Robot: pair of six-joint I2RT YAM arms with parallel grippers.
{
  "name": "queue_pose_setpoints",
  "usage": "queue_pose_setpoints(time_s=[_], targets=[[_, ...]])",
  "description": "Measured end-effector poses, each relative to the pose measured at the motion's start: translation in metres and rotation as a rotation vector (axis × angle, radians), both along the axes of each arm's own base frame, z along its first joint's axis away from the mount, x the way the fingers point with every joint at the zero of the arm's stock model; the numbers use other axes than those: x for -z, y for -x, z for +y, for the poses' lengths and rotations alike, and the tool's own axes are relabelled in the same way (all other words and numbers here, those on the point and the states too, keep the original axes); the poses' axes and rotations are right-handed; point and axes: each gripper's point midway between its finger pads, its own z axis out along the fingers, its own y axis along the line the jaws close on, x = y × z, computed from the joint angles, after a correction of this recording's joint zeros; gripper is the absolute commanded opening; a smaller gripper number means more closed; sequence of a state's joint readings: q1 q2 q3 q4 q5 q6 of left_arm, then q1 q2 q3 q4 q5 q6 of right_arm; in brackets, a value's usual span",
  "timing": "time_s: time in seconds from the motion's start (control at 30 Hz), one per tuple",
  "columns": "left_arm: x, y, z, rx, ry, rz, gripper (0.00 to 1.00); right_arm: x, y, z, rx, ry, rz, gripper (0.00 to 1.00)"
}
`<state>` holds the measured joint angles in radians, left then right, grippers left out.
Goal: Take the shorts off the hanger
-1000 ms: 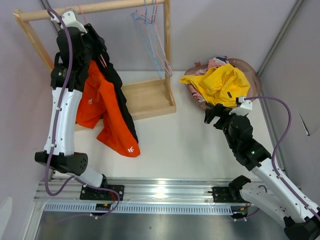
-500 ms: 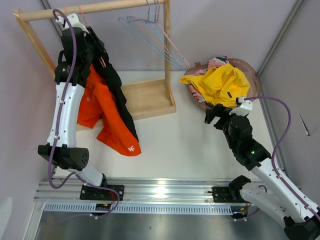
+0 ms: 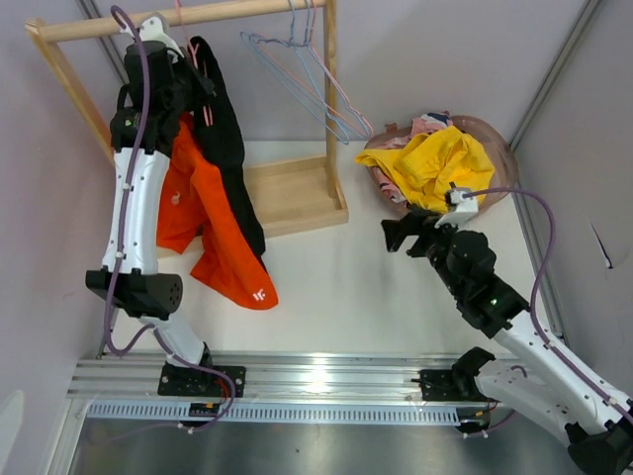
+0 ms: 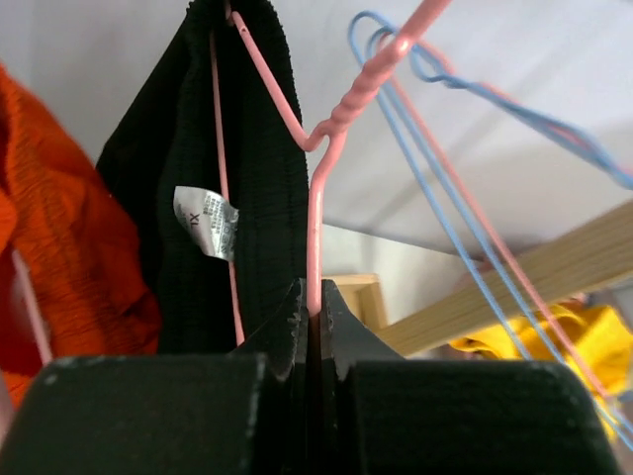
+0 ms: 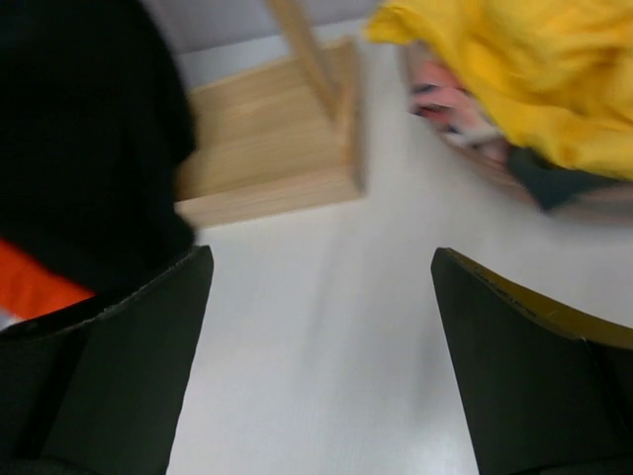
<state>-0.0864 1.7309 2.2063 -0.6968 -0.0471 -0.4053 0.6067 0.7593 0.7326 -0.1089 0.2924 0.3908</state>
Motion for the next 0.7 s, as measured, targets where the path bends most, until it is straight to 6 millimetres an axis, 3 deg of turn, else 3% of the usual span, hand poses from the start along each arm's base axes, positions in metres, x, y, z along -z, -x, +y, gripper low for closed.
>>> queue_pose_setpoints(time_s=[0.17,0.33,0.43,0.53,0.7], targets=[[-0.039,0.014,-0.019,0.089,0.082,-0.073,0.0,-0.033,0.026,0.082,-0.296,0.008,-0.089,0.99],[-0.06,0.029,-0.037,0.166,0.15,-0.107,0.0,-0.089,0.058,0.181,-0.529,0.016,-0.214,0.99],[-0.066,0.037,-0.047,0.208,0.182,-0.112,0.0,-0.116,0.071,0.228,-0.603,0.008,-0.281,0.99],[-0.066,0.047,-0.058,0.249,0.21,-0.105,0.0,-0.131,0.079,0.266,-0.64,0.007,-0.328,0.99],[-0.063,0.071,-0.073,0.324,0.252,-0.089,0.0,-0.126,0.076,0.303,-0.653,0.02,-0.357,0.99]])
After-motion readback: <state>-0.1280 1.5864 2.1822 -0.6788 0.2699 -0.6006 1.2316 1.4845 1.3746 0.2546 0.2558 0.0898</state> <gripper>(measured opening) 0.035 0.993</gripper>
